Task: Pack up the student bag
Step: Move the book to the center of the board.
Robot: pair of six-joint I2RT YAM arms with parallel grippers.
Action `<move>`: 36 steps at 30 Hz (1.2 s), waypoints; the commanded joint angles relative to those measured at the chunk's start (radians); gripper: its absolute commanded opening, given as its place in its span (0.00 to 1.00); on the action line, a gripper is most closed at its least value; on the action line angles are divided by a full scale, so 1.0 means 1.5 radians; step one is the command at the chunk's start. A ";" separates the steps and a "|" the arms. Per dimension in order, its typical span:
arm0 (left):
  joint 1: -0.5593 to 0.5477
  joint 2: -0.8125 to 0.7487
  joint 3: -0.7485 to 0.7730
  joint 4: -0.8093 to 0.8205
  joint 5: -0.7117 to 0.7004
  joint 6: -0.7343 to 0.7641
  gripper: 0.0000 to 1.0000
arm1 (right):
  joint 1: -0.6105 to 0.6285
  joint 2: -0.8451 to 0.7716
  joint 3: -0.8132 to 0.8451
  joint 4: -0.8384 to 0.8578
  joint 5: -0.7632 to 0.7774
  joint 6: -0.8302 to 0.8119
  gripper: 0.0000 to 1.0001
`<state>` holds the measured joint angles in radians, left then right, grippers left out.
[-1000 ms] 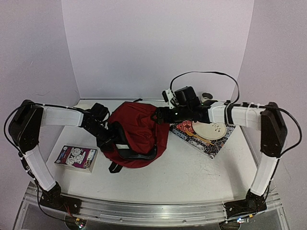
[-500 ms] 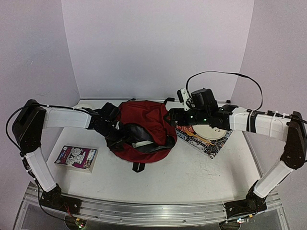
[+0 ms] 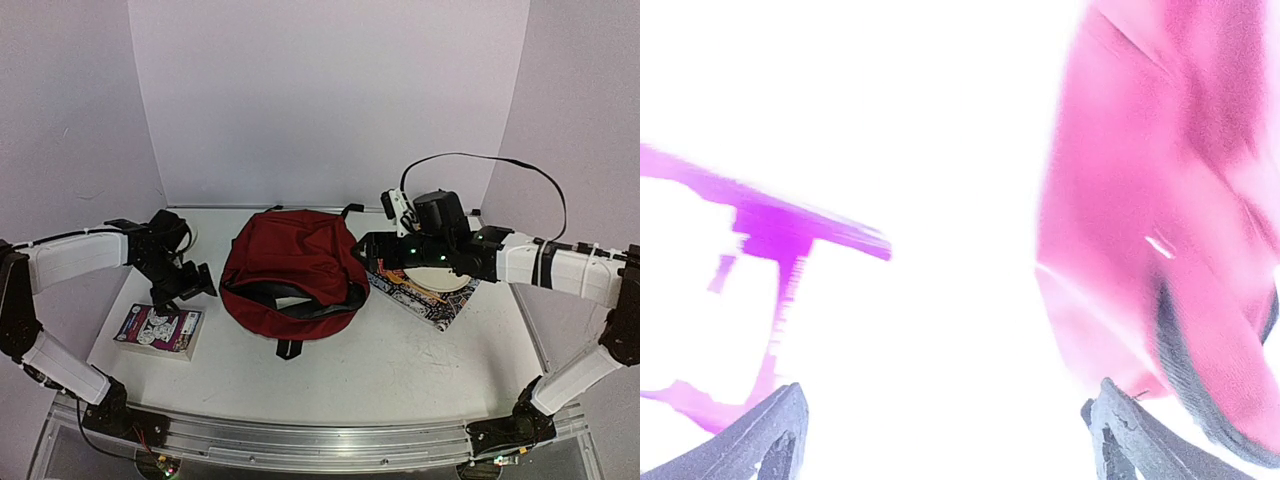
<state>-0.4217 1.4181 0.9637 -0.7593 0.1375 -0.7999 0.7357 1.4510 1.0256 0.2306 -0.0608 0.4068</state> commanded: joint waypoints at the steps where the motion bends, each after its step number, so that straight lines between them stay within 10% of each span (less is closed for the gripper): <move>1: 0.068 -0.032 -0.020 -0.065 -0.079 0.047 1.00 | 0.001 -0.027 -0.009 -0.003 -0.004 -0.007 0.91; 12: 0.191 0.050 -0.027 -0.073 -0.227 0.072 0.99 | 0.001 -0.051 -0.033 0.002 -0.030 0.004 0.91; 21: 0.184 0.109 -0.129 0.029 -0.126 0.049 0.96 | 0.002 -0.056 -0.052 0.028 -0.071 0.010 0.91; 36: -0.136 0.175 -0.186 0.093 -0.017 -0.051 0.89 | 0.016 -0.044 -0.035 0.031 -0.103 -0.003 0.89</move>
<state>-0.5039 1.5658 0.8180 -0.5986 -0.1950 -0.7911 0.7422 1.3949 0.9550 0.2625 -0.1858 0.4150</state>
